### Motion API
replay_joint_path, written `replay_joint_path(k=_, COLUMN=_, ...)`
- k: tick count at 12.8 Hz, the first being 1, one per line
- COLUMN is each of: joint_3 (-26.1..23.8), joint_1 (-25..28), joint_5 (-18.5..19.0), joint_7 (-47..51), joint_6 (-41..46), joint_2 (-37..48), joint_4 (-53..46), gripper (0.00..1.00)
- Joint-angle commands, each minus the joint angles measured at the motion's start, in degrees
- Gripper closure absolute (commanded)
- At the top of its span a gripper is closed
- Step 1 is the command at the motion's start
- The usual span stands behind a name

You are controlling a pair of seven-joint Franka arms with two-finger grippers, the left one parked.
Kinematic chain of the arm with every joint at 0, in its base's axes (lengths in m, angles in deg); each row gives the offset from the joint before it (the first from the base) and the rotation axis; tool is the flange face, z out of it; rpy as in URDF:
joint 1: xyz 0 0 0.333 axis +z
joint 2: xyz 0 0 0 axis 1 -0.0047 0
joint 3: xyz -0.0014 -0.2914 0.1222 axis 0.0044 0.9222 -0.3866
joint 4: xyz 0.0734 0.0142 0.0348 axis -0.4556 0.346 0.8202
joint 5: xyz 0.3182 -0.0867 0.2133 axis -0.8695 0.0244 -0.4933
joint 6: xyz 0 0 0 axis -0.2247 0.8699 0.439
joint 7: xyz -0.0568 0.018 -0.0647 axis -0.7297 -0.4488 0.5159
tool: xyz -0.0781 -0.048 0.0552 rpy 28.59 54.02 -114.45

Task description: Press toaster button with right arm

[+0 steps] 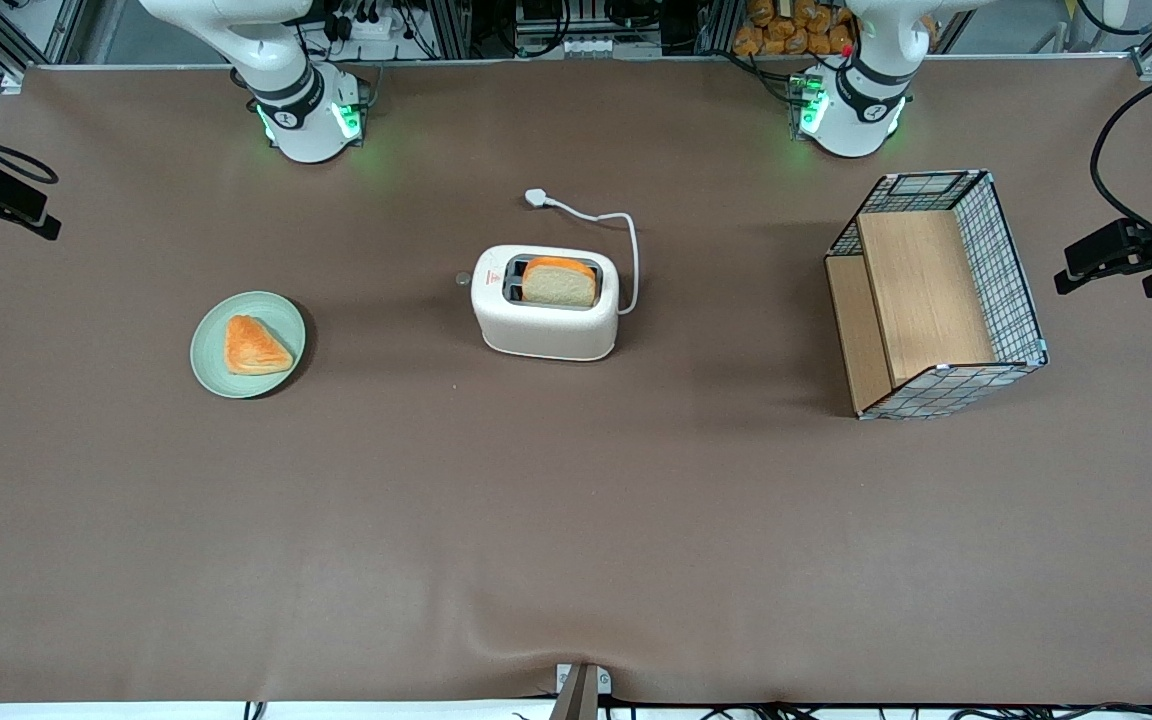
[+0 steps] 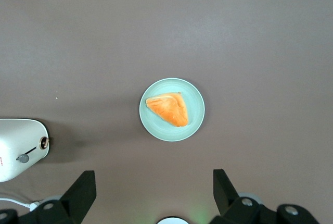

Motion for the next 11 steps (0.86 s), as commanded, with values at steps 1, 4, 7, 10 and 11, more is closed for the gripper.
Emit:
replay_joint_path(k=1, joint_3=-0.3, joint_1=0.1, joint_5=0.5, joint_7=0.8, joint_6=0.9, joint_2=-0.5, joint_4=-1.2, gripper=0.00)
replay_joint_path(k=4, joint_3=-0.3, joint_1=0.3, joint_5=0.5, joint_7=0.8, joint_6=0.8, joint_2=-0.5, joint_4=-1.0, gripper=0.00)
replay_joint_path(k=7, joint_3=-0.3, joint_1=1.5, joint_5=1.1, joint_7=1.4, joint_6=1.2, joint_2=-0.6, joint_4=-1.1, gripper=0.00)
replay_joint_path(k=10, joint_3=-0.3, joint_1=1.7, joint_5=1.3, joint_7=1.5, joint_6=1.1, joint_2=-0.7, joint_4=-1.1, gripper=0.00)
replay_joint_path(k=11, joint_3=-0.3, joint_1=2.0, joint_5=1.2, joint_7=1.1, joint_6=1.2, joint_2=-0.9, joint_4=-1.0, gripper=0.00)
